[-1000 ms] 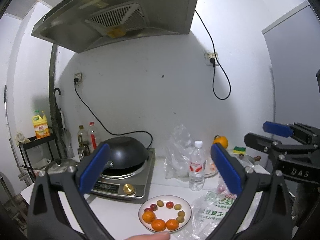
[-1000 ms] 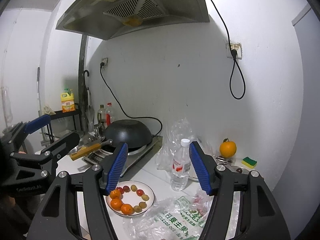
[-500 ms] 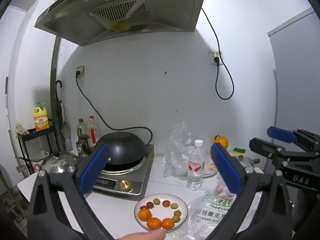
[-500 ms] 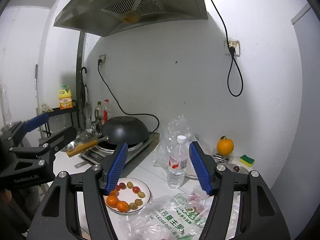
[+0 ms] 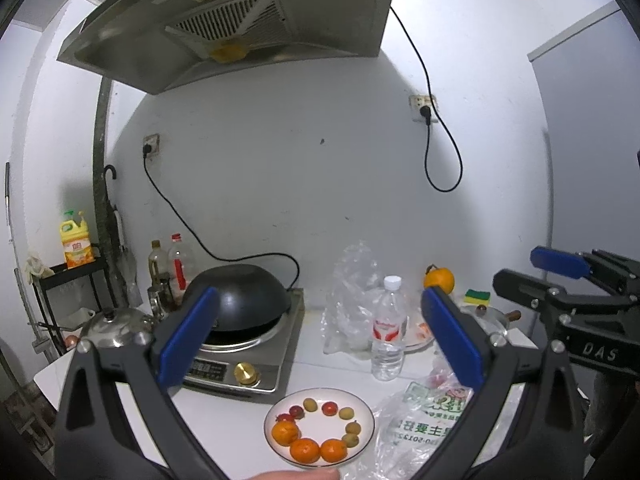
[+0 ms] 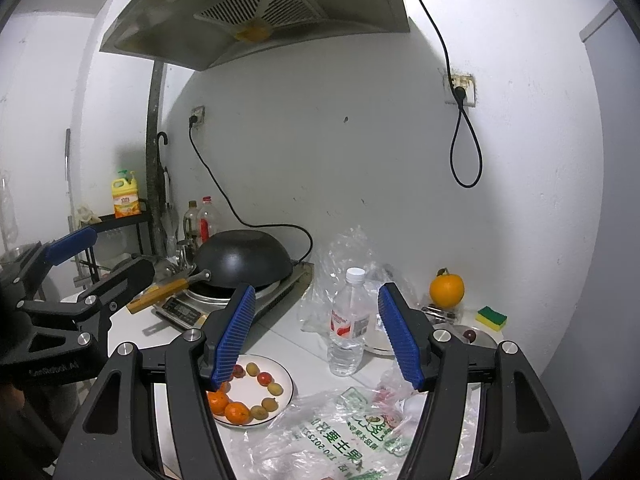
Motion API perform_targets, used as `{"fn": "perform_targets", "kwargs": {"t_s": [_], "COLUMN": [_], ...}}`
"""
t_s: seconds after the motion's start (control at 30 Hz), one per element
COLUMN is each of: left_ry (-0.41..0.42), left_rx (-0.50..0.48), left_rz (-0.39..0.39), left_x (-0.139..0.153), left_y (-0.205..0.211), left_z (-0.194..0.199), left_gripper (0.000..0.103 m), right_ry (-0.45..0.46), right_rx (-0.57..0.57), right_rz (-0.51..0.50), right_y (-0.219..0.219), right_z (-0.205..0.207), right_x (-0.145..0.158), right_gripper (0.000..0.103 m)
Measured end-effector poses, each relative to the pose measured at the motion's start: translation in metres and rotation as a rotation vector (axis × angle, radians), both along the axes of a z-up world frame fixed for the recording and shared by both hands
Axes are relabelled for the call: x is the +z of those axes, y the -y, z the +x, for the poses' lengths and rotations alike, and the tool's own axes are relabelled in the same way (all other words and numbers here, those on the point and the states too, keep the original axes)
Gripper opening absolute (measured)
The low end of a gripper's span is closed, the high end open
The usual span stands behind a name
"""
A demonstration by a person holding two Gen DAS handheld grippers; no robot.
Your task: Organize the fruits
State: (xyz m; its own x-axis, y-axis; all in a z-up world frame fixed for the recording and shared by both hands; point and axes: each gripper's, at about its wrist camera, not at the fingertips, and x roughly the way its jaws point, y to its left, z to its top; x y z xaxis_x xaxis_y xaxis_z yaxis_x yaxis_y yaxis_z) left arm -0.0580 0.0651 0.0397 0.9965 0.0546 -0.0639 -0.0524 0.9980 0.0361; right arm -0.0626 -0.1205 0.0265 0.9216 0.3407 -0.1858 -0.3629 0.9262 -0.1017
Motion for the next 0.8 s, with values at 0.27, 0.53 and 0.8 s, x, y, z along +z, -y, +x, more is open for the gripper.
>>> {"fn": "perform_targets", "kwargs": {"t_s": [0.27, 0.53, 0.8], "left_ry": [-0.006, -0.008, -0.021], "left_rx": [-0.022, -0.027, -0.033], "left_rz": [0.018, 0.013, 0.034], "left_x": [-0.003, -0.003, -0.004], "left_y": [0.002, 0.002, 0.005], "left_z": [0.009, 0.014, 0.017], "left_gripper": [0.102, 0.102, 0.102], "right_ry": [-0.008, -0.01, -0.025], "right_rx": [-0.004, -0.005, -0.007], "right_rz": [0.002, -0.003, 0.004], "right_y": [0.0, 0.001, 0.003], "right_z": [0.007, 0.009, 0.014], "right_x": [-0.002, -0.002, -0.004], "right_gripper": [0.067, 0.067, 0.067]}}
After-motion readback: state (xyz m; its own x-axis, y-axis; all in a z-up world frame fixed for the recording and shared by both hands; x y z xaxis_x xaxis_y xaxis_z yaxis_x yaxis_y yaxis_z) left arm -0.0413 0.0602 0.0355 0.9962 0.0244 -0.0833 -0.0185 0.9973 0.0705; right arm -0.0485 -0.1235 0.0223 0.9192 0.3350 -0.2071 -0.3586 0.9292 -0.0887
